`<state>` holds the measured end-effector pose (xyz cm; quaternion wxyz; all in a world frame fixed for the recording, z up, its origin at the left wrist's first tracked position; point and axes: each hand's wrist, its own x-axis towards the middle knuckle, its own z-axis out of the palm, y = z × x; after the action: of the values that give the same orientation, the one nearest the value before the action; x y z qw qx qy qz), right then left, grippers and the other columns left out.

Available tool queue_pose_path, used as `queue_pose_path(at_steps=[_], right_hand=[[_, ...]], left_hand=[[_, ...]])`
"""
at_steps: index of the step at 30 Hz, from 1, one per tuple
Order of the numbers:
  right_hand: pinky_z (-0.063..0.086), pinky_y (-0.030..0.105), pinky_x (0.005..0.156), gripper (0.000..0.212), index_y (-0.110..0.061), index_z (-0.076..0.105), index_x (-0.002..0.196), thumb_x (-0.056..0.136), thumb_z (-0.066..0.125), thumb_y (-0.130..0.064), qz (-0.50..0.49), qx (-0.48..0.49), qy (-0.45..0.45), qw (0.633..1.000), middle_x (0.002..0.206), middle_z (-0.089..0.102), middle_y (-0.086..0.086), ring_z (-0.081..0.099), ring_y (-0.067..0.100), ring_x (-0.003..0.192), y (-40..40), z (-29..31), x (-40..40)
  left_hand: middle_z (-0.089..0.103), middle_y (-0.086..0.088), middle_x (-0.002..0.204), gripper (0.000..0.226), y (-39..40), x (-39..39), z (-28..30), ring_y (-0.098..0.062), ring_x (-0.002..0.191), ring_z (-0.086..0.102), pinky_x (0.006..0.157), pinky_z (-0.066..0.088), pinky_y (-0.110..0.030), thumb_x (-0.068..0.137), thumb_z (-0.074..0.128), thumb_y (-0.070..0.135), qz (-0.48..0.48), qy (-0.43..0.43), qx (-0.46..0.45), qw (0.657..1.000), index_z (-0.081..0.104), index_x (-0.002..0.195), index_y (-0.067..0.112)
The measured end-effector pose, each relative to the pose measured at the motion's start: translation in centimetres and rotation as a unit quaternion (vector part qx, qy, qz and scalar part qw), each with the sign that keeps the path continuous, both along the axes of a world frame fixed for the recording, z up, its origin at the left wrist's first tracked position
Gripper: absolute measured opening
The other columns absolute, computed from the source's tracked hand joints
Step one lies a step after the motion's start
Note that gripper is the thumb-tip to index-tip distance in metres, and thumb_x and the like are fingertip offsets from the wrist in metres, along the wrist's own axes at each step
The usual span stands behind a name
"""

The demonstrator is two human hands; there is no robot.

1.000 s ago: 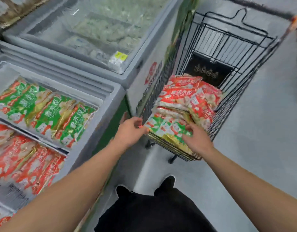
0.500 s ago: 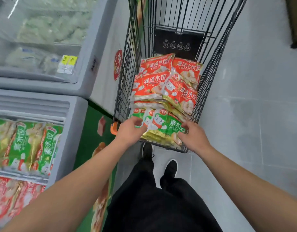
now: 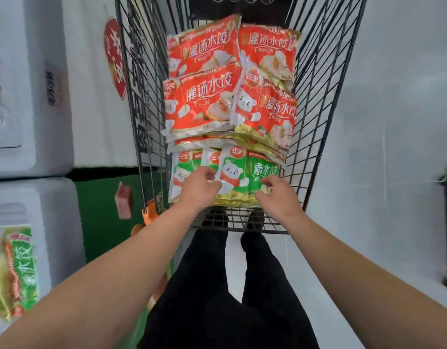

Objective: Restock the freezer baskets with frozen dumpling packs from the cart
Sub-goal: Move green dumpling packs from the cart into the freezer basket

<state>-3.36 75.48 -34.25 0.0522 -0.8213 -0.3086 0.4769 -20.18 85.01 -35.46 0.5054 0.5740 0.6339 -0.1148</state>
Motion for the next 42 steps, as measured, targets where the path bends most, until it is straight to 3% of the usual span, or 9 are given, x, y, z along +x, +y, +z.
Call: queue_pose_path(at_steps=[4, 9, 13, 20, 25, 27, 29, 36, 42], right_hand=[[0.039, 0.027, 0.091, 0.045, -0.015, 0.056, 0.133, 0.090, 0.063, -0.027, -0.034, -0.023, 0.004, 0.999, 0.135, 0.055, 0.006, 0.053, 0.023, 0.121, 0.2, -3.5, 0.0], [0.037, 0.026, 0.092, 0.044, -0.016, 0.056, 0.132, 0.090, 0.063, -0.027, -0.061, -0.053, 0.009, 0.997, 0.136, 0.055, 0.004, 0.054, 0.021, 0.122, -0.5, -6.2, 0.3], [0.034, 0.023, 0.089, 0.040, -0.016, 0.056, 0.130, 0.092, 0.060, -0.025, -0.102, -0.064, 0.006, 0.993, 0.137, 0.053, 0.003, 0.053, 0.019, 0.120, -0.5, -7.4, 0.2], [0.039, 0.038, 0.106, 0.054, -0.021, 0.039, 0.148, 0.096, 0.051, -0.032, -0.260, -0.109, 0.056, 0.958, 0.148, 0.046, 0.002, 0.053, 0.023, 0.121, 1.5, -9.8, -0.5], [0.058, 0.033, 0.072, 0.018, -0.020, 0.066, 0.097, 0.096, 0.049, -0.024, -0.471, -0.081, 0.113, 0.871, 0.094, 0.074, 0.001, 0.071, 0.019, 0.080, 2.8, -11.6, 0.2], [0.057, 0.029, 0.058, 0.013, -0.017, 0.063, 0.095, 0.096, 0.050, -0.016, -0.523, -0.070, 0.123, 0.840, 0.082, 0.072, 0.003, 0.069, 0.016, 0.063, 2.7, -11.5, 0.3], [0.061, 0.036, 0.057, 0.013, -0.010, 0.065, 0.098, 0.094, 0.052, -0.008, -0.541, -0.072, 0.155, 0.824, 0.079, 0.073, 0.007, 0.070, 0.018, 0.058, 2.5, -11.1, 0.1], [0.039, 0.018, 0.038, 0.024, -0.014, 0.054, 0.073, 0.096, 0.057, -0.008, -0.453, -0.007, 0.107, 0.885, 0.067, 0.061, 0.002, 0.054, 0.008, 0.046, 2.2, -7.0, -0.1], [0.052, 0.039, 0.070, 0.026, -0.016, 0.059, 0.068, 0.094, 0.058, -0.017, -0.329, 0.067, 0.061, 0.940, 0.078, 0.067, 0.007, 0.063, 0.024, 0.073, 1.8, 0.0, 0.8]], left_hand=[[0.064, -0.008, 0.127, 0.042, 1.4, 1.5, -5.3, -0.028, 0.116, 0.060, 0.090, 0.044, -0.030, 0.094, 0.064, 0.020, 0.003, 0.023, 0.009, 1.000, 0.055, 0.133, 0.007], [0.055, -0.002, 0.079, 0.010, 1.9, 3.4, -8.9, -0.028, 0.082, 0.057, 0.064, 0.035, -0.029, 0.095, 0.060, 0.017, -0.011, 0.050, 0.003, 0.999, 0.059, 0.096, 0.008], [0.041, 0.001, 0.066, 0.033, 1.9, 2.1, -8.3, -0.016, 0.060, 0.039, 0.050, 0.026, -0.031, 0.096, 0.055, 0.011, -0.044, 0.052, 0.043, 0.997, 0.039, 0.067, 0.016], [0.056, -0.010, 0.081, 0.011, 2.3, -3.9, -7.4, -0.027, 0.075, 0.047, 0.061, 0.032, -0.033, 0.092, 0.046, 0.003, 0.053, 0.125, 0.112, 0.984, 0.053, 0.084, 0.001], [0.060, -0.006, 0.089, 0.014, 3.0, -3.6, -9.1, -0.026, 0.085, 0.055, 0.070, 0.045, -0.033, 0.092, 0.047, 0.002, 0.165, 0.115, 0.049, 0.978, 0.053, 0.082, 0.010], [0.067, -0.005, 0.095, 0.010, 3.3, -3.8, -9.8, -0.027, 0.091, 0.063, 0.079, 0.055, -0.038, 0.090, 0.052, 0.006, 0.230, 0.089, 0.011, 0.969, 0.060, 0.088, 0.013], [0.070, -0.004, 0.096, 0.008, 3.3, -4.2, -9.9, -0.028, 0.096, 0.068, 0.088, 0.057, -0.043, 0.089, 0.061, 0.014, 0.288, 0.055, -0.026, 0.956, 0.063, 0.085, 0.020], [0.064, -0.003, 0.085, 0.008, 1.8, -4.8, -6.4, -0.020, 0.080, 0.061, 0.080, 0.054, -0.041, 0.091, 0.067, 0.024, 0.328, -0.001, -0.029, 0.944, 0.062, 0.087, 0.020], [0.075, -0.004, 0.086, 0.014, -0.1, -6.3, 0.8, -0.024, 0.082, 0.073, 0.074, 0.060, -0.038, 0.091, 0.068, 0.018, 0.392, -0.073, -0.005, 0.917, 0.066, 0.077, 0.017]])
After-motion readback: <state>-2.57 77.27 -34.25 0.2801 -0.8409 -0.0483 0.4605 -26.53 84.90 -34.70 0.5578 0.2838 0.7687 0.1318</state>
